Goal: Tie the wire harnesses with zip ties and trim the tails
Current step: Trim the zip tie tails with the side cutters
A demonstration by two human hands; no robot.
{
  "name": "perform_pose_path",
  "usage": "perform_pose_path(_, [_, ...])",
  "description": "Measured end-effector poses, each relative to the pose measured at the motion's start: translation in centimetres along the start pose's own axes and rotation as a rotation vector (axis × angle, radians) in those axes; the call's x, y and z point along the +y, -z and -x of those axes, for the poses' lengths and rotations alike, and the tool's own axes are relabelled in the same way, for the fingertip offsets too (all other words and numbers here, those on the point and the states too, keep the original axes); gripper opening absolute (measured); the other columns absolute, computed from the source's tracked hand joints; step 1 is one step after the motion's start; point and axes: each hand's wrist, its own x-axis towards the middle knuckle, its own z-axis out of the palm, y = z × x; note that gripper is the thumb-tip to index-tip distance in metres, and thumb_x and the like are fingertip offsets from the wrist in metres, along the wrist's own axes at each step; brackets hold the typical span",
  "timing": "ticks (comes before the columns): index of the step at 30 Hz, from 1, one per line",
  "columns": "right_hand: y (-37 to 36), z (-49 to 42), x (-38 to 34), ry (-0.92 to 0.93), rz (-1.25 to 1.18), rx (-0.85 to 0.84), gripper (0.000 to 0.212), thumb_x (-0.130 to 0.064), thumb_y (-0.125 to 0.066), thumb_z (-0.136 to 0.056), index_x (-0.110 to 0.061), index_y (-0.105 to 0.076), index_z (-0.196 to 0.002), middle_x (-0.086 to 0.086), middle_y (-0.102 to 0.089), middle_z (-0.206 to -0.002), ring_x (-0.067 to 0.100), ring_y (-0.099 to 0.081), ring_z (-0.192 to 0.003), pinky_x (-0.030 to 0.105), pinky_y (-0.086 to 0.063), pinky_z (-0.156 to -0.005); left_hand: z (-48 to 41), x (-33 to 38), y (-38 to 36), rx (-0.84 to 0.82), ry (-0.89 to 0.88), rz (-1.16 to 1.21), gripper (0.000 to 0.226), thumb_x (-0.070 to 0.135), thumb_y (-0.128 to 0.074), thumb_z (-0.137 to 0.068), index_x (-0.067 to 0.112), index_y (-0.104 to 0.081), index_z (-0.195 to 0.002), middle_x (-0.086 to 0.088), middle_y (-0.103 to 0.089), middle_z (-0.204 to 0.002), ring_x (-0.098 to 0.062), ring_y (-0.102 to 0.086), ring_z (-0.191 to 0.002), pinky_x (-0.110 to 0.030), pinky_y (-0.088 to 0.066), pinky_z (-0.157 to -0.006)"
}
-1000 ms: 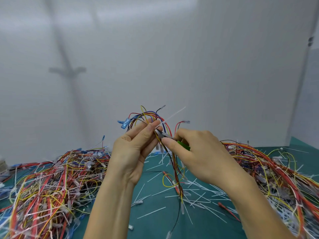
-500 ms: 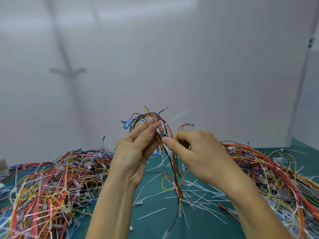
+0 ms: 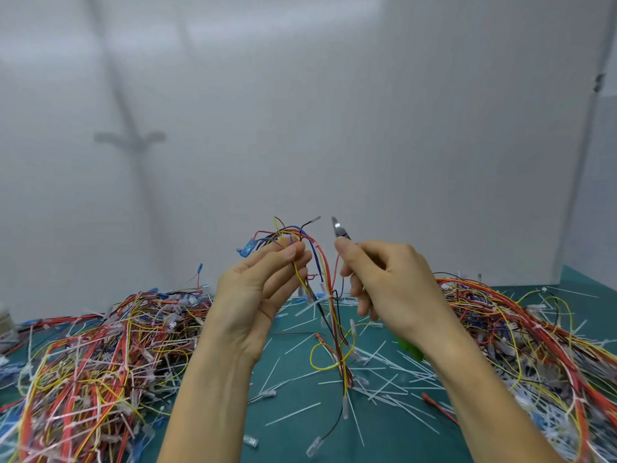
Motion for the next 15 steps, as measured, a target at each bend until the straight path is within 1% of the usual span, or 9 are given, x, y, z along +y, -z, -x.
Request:
perform_pose_path(2, [0.0,0.0,0.5,-0.009,0.096,-0.013,0.062,-0.071,-0.059,-0.077,-0.010,-0.067,-0.073,0.011,-0.063,-0.064,0.023,-0.056,-0.049,0.037,-0.050,-0.053,0.0,0.2,0.1,-0.008,0.019,0.038,0.024,-0.004,-0.060,-0.083,0.000,-0.069,-0.105,-0.010,-0.076,-0.096,-0.020,-0.075,-0.088,-0.023,-0.059,-0.066])
perform_pose_path(3, [-0.2,-0.1,0.8,-0.017,0.135,-0.030,0.058,-0.068,-0.064,-0.075,-0.010,-0.068,-0.075,0.011,-0.064,-0.066,0.023,-0.054,-0.052,0.037,-0.051,-0.056,0.0,0.2,0.2,-0.018,0.027,0.054,0.025,-0.007,-0.054,-0.086,0.000,-0.068,-0.106,-0.009,-0.077,-0.094,-0.020,-0.075,-0.087,-0.023,-0.059,-0.066])
perform_pose_path(6, [-1.0,-0.1,1.4,-0.047,0.111,-0.074,0.038,-0.049,-0.073,-0.078,-0.011,-0.070,-0.077,0.008,-0.067,-0.068,0.013,-0.050,-0.056,0.040,-0.053,-0.061,0.1,0.3,0.1,-0.071,0.048,0.046,0.035,-0.012,-0.043,-0.087,0.002,-0.069,-0.105,-0.005,-0.076,-0.085,-0.019,-0.075,-0.083,-0.024,-0.060,-0.068])
perform_pose_path(8, [-1.5,-0.2,1.5,-0.049,0.032,-0.084,0.032,-0.039,-0.073,-0.081,-0.008,-0.066,-0.075,0.011,-0.062,-0.064,0.015,-0.047,-0.055,0.045,-0.052,-0.060,0.1,0.4,0.1,-0.116,0.049,-0.001,0.040,-0.012,-0.041,-0.086,0.004,-0.070,-0.107,-0.002,-0.074,-0.082,-0.014,-0.074,-0.078,-0.022,-0.059,-0.067])
perform_pose_path(10, [-1.6,-0.3,1.3,-0.029,-0.037,-0.061,0.029,-0.034,-0.071,-0.083,-0.008,-0.063,-0.075,0.014,-0.060,-0.064,0.016,-0.046,-0.054,0.046,-0.050,-0.056,0.0,0.4,0.3,-0.145,0.043,-0.079,0.037,-0.009,-0.045,-0.087,0.007,-0.069,-0.110,0.000,-0.072,-0.083,-0.010,-0.069,-0.069,-0.019,-0.056,-0.062])
perform_pose_path(11, [-1.6,-0.3,1.2,-0.021,-0.072,-0.044,0.027,-0.032,-0.071,-0.084,-0.008,-0.063,-0.075,0.014,-0.060,-0.062,0.016,-0.047,-0.053,0.044,-0.048,-0.054,0.0,0.3,0.3,-0.153,0.037,-0.132,0.031,-0.005,-0.050,-0.088,0.008,-0.069,-0.109,0.000,-0.071,-0.082,-0.009,-0.066,-0.066,-0.018,-0.055,-0.059])
perform_pose_path(13, [-1.3,-0.4,1.1,-0.015,-0.162,-0.019,0.022,-0.024,-0.070,-0.087,-0.008,-0.064,-0.072,0.006,-0.058,-0.055,0.014,-0.049,-0.049,0.036,-0.044,-0.051,0.0,0.1,0.5,-0.155,0.024,-0.256,0.012,0.008,-0.063,-0.087,0.008,-0.067,-0.097,-0.001,-0.070,-0.077,-0.009,-0.064,-0.062,-0.016,-0.052,-0.056])
perform_pose_path(14, [-1.1,-0.4,1.1,-0.015,-0.207,-0.017,0.022,-0.020,-0.070,-0.088,-0.007,-0.064,-0.072,0.001,-0.057,-0.053,0.012,-0.050,-0.047,0.032,-0.044,-0.049,0.0,-0.1,0.5,-0.160,0.013,-0.321,0.013,0.015,-0.069,-0.081,0.008,-0.065,-0.091,-0.003,-0.070,-0.076,-0.010,-0.065,-0.063,-0.016,-0.051,-0.055])
perform_pose_path(15, [-1.0,-0.4,1.0,-0.016,-0.249,-0.019,0.020,-0.016,-0.068,-0.089,-0.006,-0.064,-0.072,-0.003,-0.056,-0.052,0.011,-0.051,-0.046,0.030,-0.044,-0.049,0.0,-0.3,0.5,-0.172,0.000,-0.388,0.021,0.022,-0.073,-0.074,0.008,-0.064,-0.088,-0.006,-0.071,-0.078,-0.011,-0.067,-0.066,-0.015,-0.051,-0.055])
